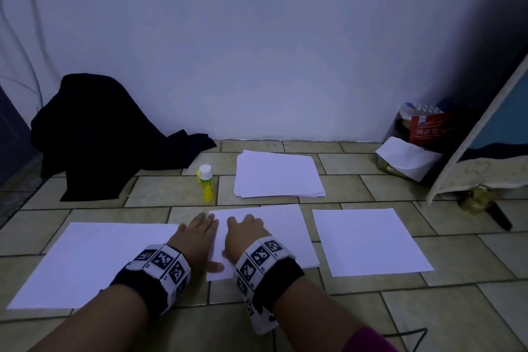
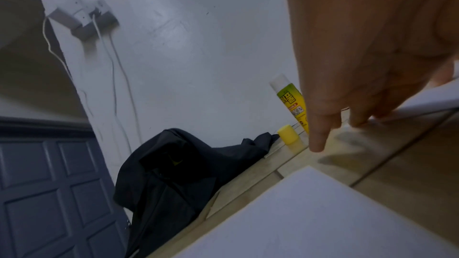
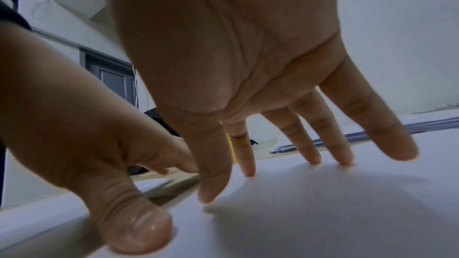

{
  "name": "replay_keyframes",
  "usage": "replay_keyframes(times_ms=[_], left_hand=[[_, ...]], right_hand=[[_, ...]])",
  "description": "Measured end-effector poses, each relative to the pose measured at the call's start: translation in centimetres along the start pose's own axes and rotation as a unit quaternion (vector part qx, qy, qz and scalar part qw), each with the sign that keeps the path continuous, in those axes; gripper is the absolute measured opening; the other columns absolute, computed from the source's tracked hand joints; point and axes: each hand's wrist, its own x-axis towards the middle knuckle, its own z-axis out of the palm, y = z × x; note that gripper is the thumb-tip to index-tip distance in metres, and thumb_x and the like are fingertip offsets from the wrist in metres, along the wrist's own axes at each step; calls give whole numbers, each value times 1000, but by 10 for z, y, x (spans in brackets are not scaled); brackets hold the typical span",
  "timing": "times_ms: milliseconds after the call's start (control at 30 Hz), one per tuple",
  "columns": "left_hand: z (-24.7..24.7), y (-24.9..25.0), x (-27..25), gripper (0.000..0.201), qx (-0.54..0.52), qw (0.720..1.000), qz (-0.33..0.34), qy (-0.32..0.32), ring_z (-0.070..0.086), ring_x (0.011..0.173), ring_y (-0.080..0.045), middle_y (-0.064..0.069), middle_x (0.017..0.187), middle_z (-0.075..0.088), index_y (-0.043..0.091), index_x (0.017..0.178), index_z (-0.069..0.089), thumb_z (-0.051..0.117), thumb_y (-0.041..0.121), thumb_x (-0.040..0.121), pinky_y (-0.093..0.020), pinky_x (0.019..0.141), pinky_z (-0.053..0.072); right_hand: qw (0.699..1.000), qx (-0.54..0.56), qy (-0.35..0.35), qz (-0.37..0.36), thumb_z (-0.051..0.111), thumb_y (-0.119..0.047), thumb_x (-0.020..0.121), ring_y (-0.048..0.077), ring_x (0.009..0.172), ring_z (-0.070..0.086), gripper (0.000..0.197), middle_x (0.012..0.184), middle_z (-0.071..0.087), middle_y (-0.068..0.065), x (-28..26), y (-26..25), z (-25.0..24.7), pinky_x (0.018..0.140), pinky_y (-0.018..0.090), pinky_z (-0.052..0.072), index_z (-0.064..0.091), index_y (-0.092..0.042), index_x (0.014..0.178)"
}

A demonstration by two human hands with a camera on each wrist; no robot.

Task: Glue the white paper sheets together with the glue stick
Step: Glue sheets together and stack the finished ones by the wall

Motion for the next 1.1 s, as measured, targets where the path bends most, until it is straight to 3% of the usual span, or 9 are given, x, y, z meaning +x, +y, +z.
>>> replay_keyframes(times_ms=[100, 200, 333, 567, 733, 867, 967, 1033, 1100], left_hand=[[1, -1, 2, 102, -8, 1000, 2, -13, -13, 148, -21, -8, 160, -17, 7, 153, -9, 53, 57, 89, -46, 118, 7], [2, -2, 3, 102, -9, 1000, 2, -19, -12, 148, -20, -9, 160, -18, 6, 152, -10, 53, 57, 90, -45, 119, 7], [3, -3, 4, 103, -16, 999, 4, -30, -11, 149, -20, -9, 159, -20, 7, 152, -13, 54, 56, 90, -45, 119, 6], [3, -5, 4, 107, -7, 1000, 8, -25, -12, 148, -20, -8, 159, -20, 8, 152, -13, 56, 58, 88, -46, 119, 4], [-3, -10, -3, 114, 4, 1000, 9, -27, -5, 149, -23, -4, 162, -9, 13, 154, -4, 65, 63, 78, -50, 119, 8], [-15, 0, -9, 81, 34, 996, 8, 80, 31, 132, -23, -7, 143, 36, 13, 139, 37, 48, 70, 84, -40, 107, 31], [-14, 19, -9, 63, -12, 989, 55, 137, 31, 133, -22, -7, 150, 28, 11, 140, 37, 49, 53, 93, -36, 106, 33], [-9, 31, -8, 58, -34, 988, 90, 119, 26, 139, -21, -2, 158, 15, 11, 145, 30, 50, 35, 96, -36, 109, 32], [-5, 36, -7, 48, -21, 990, 92, 106, 33, 134, -23, -6, 152, 28, 9, 141, 37, 48, 25, 97, -36, 105, 37]], right_hand=[[997, 4, -17, -70, 60, -29, 92, 25, 146, 2, 75, 160, 1, 4, 11, -3, 1, 111, 58, 18, 14, -19, 150], [992, -9, -50, -119, 65, -40, 87, 17, 147, -2, 93, 161, -6, -1, 19, 15, 1, 114, 59, 7, 3, -20, 153], [994, -32, -49, -90, 68, -59, 76, 17, 148, -4, 116, 160, -12, 2, 18, 67, -5, 115, 54, -2, -9, -17, 152], [998, -26, -58, 8, 71, -64, 69, 21, 148, -8, 131, 159, -18, 5, 11, 117, -18, 117, 51, 1, -17, -11, 150], [1000, -4, 0, 28, 80, -55, 64, 29, 143, 17, 125, 156, 11, 14, -1, 104, -19, 115, 43, 24, 3, -5, 149], [997, -81, 7, 19, 80, -57, 61, 34, 135, 21, 109, 144, 20, 17, -8, 93, -20, 102, 48, 35, 22, -11, 141], [995, -99, 0, -25, 83, -46, 65, 36, 131, 24, 100, 138, 25, 17, -10, 81, -18, 100, 49, 36, 26, -15, 141], [997, -75, 1, -26, 78, -31, 75, 36, 128, 30, 85, 135, 29, 18, -9, 72, -18, 98, 47, 39, 28, -14, 141], [998, -55, 15, -24, 65, -17, 86, 35, 125, 35, 59, 135, 32, 18, -9, 62, -19, 96, 43, 40, 35, -10, 136]])
